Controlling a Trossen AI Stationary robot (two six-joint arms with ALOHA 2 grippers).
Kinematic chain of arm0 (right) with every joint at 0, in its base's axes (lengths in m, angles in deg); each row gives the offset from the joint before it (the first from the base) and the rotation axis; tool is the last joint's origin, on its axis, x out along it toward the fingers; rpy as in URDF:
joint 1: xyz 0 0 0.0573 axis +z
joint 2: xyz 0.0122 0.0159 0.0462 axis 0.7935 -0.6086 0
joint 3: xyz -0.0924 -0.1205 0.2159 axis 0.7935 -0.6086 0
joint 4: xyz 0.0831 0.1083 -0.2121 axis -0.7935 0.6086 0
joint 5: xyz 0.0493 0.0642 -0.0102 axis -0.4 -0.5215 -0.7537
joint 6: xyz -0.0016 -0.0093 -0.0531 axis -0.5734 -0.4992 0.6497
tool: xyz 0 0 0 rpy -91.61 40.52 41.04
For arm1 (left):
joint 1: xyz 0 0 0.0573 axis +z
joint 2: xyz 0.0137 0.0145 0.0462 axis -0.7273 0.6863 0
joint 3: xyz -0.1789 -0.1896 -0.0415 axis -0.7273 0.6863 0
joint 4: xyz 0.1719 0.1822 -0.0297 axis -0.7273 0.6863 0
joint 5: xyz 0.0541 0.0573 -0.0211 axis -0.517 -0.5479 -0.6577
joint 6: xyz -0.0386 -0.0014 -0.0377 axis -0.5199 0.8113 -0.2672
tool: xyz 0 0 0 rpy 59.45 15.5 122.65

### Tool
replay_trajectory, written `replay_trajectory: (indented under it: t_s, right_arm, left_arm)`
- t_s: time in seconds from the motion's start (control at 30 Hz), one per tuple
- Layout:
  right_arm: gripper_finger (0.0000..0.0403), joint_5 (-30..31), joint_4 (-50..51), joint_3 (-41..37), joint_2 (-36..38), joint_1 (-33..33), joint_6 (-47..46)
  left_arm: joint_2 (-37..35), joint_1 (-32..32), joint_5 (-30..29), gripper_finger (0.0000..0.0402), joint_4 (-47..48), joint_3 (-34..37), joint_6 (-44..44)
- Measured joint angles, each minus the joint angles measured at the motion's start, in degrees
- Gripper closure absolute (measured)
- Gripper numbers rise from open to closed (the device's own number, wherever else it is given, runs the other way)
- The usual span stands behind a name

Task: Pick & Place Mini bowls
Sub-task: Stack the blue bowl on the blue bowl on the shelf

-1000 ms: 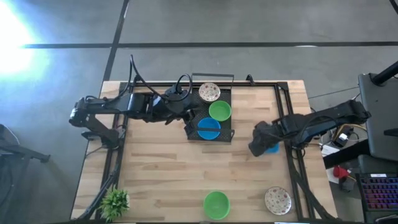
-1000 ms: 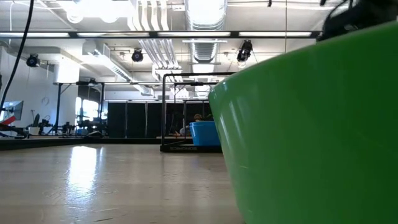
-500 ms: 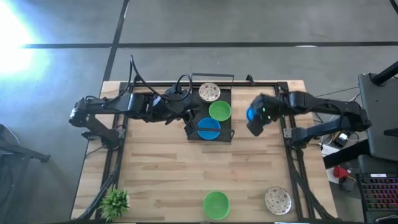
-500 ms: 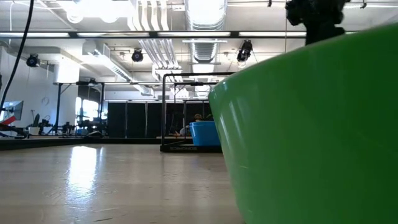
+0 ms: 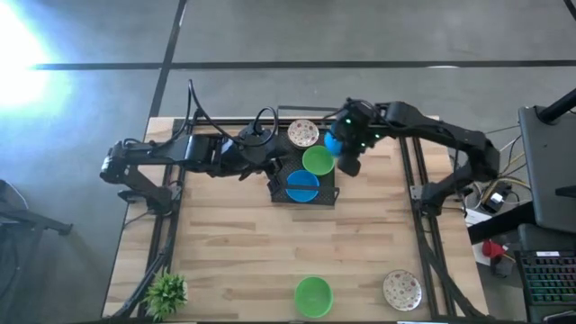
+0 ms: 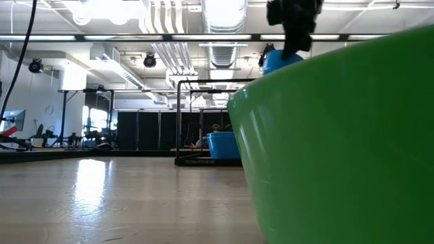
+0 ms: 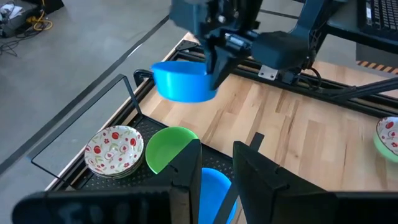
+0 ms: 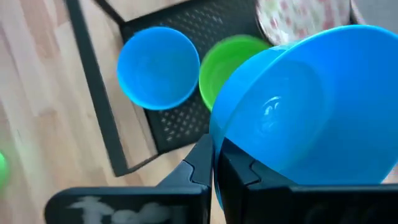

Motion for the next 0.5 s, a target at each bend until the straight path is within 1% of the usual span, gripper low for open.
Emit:
replay_trajectory:
  t_s: [0.1,0.2,0.33,0.5]
  right_arm:
    - [0.0394,-0.7,0.1,3.4,-3.3,0.1,10.4]
    - [0.0394,-4.1,0.1,5.5,-6.4,0.1,19.4]
    - [0.0394,-4.8,0.6,5.9,-8.9,0.1,31.8]
    - [0.0394,-5.6,0.7,5.9,-11.5,0.1,43.8]
  left_arm:
    - [0.0,0.0,-0.1,0.0317,0.0,0.0,0.0]
    - [0.0,0.0,-0.1,0.0317,0.0,0.0,-0.3]
    - [-0.1,0.2,-0.1,0.0317,0.0,0.0,-1.7]
    - [-0.7,0.2,-0.1,0.0317,0.0,0.0,-2.5]
